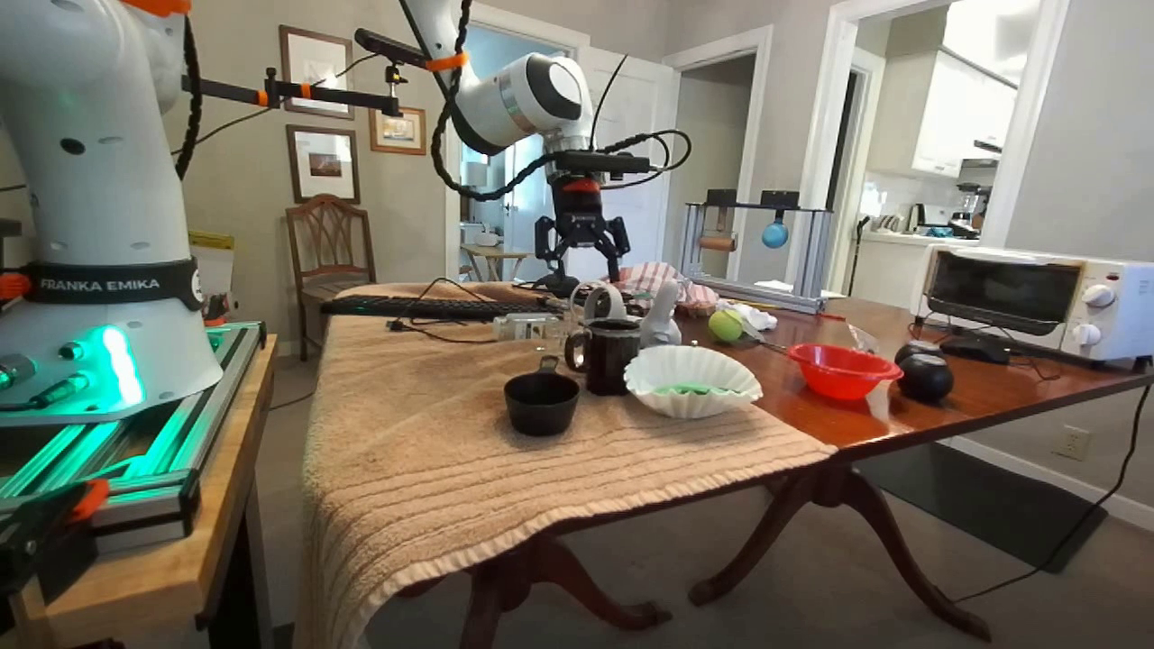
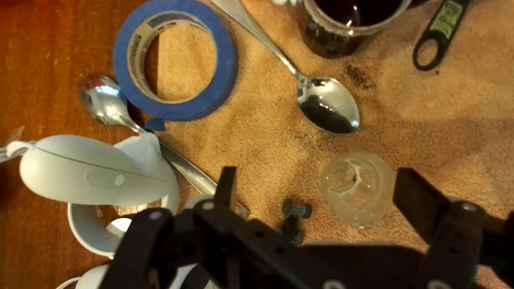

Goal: Pick up the cup on the table

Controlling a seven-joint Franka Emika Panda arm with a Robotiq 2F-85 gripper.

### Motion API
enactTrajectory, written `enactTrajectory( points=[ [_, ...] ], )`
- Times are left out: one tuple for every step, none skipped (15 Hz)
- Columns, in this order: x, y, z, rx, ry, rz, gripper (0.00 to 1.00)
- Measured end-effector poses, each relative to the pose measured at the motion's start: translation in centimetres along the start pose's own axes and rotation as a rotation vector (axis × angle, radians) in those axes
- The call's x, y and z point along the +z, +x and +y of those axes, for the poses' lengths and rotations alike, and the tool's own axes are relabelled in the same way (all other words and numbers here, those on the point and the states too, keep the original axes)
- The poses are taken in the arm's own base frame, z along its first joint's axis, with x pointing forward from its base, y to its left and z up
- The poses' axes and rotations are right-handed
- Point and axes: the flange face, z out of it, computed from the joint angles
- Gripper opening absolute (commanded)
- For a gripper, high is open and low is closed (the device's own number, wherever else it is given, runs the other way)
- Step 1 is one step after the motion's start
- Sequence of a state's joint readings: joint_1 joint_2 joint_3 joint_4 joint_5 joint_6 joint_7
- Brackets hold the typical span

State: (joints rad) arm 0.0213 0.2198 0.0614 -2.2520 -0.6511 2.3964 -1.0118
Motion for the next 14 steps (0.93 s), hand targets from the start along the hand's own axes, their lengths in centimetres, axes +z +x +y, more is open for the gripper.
enactTrajectory(
  points=[
    [0.1, 0.1, 0.0, -0.046, -0.017, -0.024, 1.0],
    [0.2, 0.2, 0.1, -0.092, -0.035, -0.045, 1.0],
    [0.4, 0.3, 0.1, -0.136, -0.048, -0.061, 1.0],
    [0.6, 0.3, 0.1, -0.18, -0.06, -0.071, 1.0],
    [0.9, 0.3, 0.2, -0.219, -0.071, -0.076, 1.0],
    [1.2, 0.4, 0.2, -0.251, -0.078, -0.079, 1.0],
    [1.5, 0.4, 0.2, -0.271, -0.078, -0.08, 1.0],
    [1.8, 0.4, 0.2, -0.281, -0.076, -0.078, 1.0],
    [1.9, 0.4, 0.2, -0.282, -0.074, -0.077, 1.0],
    [1.9, 0.4, 0.2, -0.282, -0.075, -0.077, 1.0],
    [1.9, 0.4, 0.2, -0.282, -0.076, -0.077, 1.0],
    [1.8, 0.4, 0.2, -0.282, -0.076, -0.077, 1.0],
    [1.8, 0.4, 0.2, -0.281, -0.076, -0.077, 1.0],
    [1.8, 0.4, 0.2, -0.282, -0.076, -0.077, 1.0]
  ],
)
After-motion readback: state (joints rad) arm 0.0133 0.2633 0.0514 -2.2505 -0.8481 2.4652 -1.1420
